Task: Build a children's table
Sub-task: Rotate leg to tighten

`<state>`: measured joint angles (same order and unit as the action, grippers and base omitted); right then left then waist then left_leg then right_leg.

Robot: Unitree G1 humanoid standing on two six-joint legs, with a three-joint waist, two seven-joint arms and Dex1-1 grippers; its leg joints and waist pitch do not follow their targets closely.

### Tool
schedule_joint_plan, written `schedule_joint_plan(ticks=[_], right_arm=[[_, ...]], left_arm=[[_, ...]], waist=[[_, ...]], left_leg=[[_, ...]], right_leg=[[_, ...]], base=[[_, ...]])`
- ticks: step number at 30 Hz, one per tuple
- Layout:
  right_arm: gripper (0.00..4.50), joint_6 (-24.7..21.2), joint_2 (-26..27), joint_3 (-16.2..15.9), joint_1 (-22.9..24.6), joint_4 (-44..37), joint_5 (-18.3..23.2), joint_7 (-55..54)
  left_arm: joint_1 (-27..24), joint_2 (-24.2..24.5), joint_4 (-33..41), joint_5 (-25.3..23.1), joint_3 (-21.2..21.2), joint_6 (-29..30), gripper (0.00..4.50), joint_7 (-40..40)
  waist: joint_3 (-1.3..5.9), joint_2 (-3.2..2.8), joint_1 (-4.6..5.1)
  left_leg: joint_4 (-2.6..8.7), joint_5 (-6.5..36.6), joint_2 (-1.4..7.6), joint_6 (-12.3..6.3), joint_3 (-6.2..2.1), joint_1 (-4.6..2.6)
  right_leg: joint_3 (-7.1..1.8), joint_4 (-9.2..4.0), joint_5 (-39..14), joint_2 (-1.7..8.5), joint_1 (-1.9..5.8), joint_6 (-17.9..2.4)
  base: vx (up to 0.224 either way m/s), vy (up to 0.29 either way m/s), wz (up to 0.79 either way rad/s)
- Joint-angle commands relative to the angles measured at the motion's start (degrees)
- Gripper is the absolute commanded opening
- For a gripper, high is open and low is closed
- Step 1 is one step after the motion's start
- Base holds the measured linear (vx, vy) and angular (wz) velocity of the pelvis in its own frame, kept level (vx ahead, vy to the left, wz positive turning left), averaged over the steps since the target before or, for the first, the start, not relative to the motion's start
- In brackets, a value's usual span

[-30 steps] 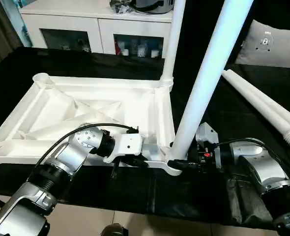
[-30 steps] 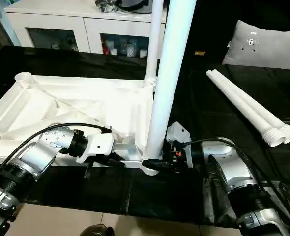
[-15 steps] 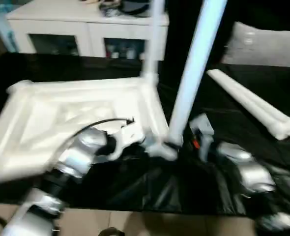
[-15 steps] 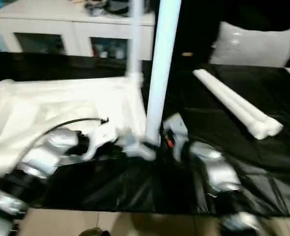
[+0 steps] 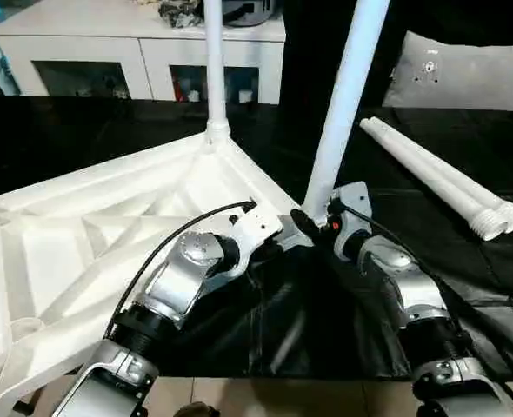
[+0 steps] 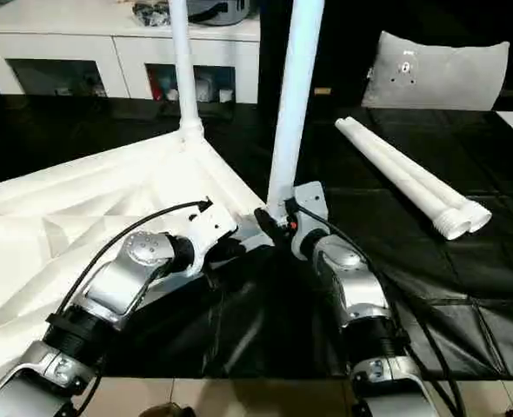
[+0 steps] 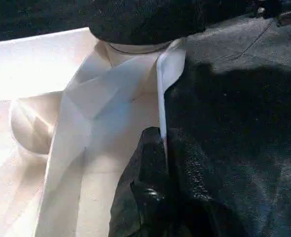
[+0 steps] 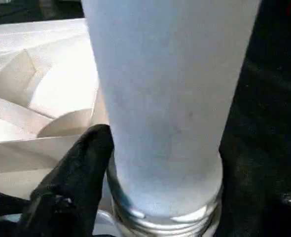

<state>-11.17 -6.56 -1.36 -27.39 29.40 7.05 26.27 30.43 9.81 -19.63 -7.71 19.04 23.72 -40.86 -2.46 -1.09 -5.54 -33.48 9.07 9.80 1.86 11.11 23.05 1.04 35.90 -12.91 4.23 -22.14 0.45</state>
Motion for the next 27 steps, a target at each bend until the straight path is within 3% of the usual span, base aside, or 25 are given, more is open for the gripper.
schedule_joint_plan(ticks=[1,10,12,18,19,21,22,27], right_arm=[[3.73,-0.6,1.2,-2.7,1.7,0.7,-0.1,1.7],[4.34,0.9,-4.1,-4.0,6.8,-6.4,0.8,9.3],[4.48,1.2,-7.9,-4.2,9.0,-9.2,1.6,14.8],[4.48,2.0,-11.7,-4.6,10.2,-11.0,2.6,20.8],[4.48,2.8,-15.5,-4.6,10.7,-12.1,3.8,26.7],[4.48,3.1,-17.3,-4.5,10.4,-12.3,4.4,29.5],[4.48,3.5,-19.0,-4.5,10.2,-12.6,5.0,32.1],[4.48,4.2,-22.0,-5.5,8.4,-12.4,5.3,37.5]], left_arm=[[1.0,0.0,2.7,-0.6,-0.1,-1.8,0.0,1.9],[1.2,3.6,0.4,-0.8,-0.6,-5.1,0.0,-0.8],[1.0,5.6,-0.1,0.1,-0.1,-7.6,0.0,-4.3],[0.6,7.3,-0.1,0.7,0.6,-8.7,0.0,-7.4],[0.0,9.6,-0.1,1.2,2.0,-11.0,0.0,-11.7],[-0.4,11.1,-0.1,1.6,2.9,-12.4,0.0,-14.7],[-0.7,12.4,-0.2,1.8,3.8,-14.0,0.0,-17.5],[-0.8,16.0,-0.6,1.8,6.4,-18.6,0.0,-24.9]], waist=[[3.1,0.27,-0.18],[2.98,0.62,-0.35],[3.19,0.63,-0.47],[3.38,0.5,-0.75],[3.51,0.55,-1.0],[3.38,0.61,-1.24],[3.45,0.94,-1.25],[3.21,0.64,-1.7]], left_leg=[[4.36,14.2,3.19,-0.76,-1.82,-1.58],[4.39,13.8,3.2,-1.25,-1.77,-1.51],[4.16,11.9,3.25,-2.26,-1.75,-1.42],[3.71,8.8,3.37,-4.21,-1.56,-1.51],[3.55,9.0,3.34,-4.63,-1.59,-1.62],[3.6,9.2,3.47,-4.99,-1.53,-1.64],[3.55,9.2,3.48,-5.05,-1.48,-1.65],[3.78,11.3,3.78,-4.13,-1.36,-2.05]], right_leg=[[-1.67,-4.97,-7.5,3.9,1.23,-10.5],[-1.72,-5.25,-7.8,3.87,1.52,-9.5],[-1.65,-4.82,-3.9,3.84,1.74,-9.8],[-1.45,-4.18,2.5,3.7,1.86,-12.6],[-1.38,-4.23,2.7,3.8,1.98,-12.8],[-1.42,-4.22,2.5,3.82,1.95,-12.7],[-1.41,-4.22,2.2,3.89,2.09,-12.8],[-1.41,-4.34,-2.8,3.99,1.6,-13.3]], base=[[0.0,0.0,0.0],[0.0,0.0,0.0],[0.0,0.0,0.0],[0.0,0.0,0.0],[0.0,0.0,0.0],[0.0,0.0,0.0],[0.0,0.0,0.0],[0.0,0.0,0.0]])
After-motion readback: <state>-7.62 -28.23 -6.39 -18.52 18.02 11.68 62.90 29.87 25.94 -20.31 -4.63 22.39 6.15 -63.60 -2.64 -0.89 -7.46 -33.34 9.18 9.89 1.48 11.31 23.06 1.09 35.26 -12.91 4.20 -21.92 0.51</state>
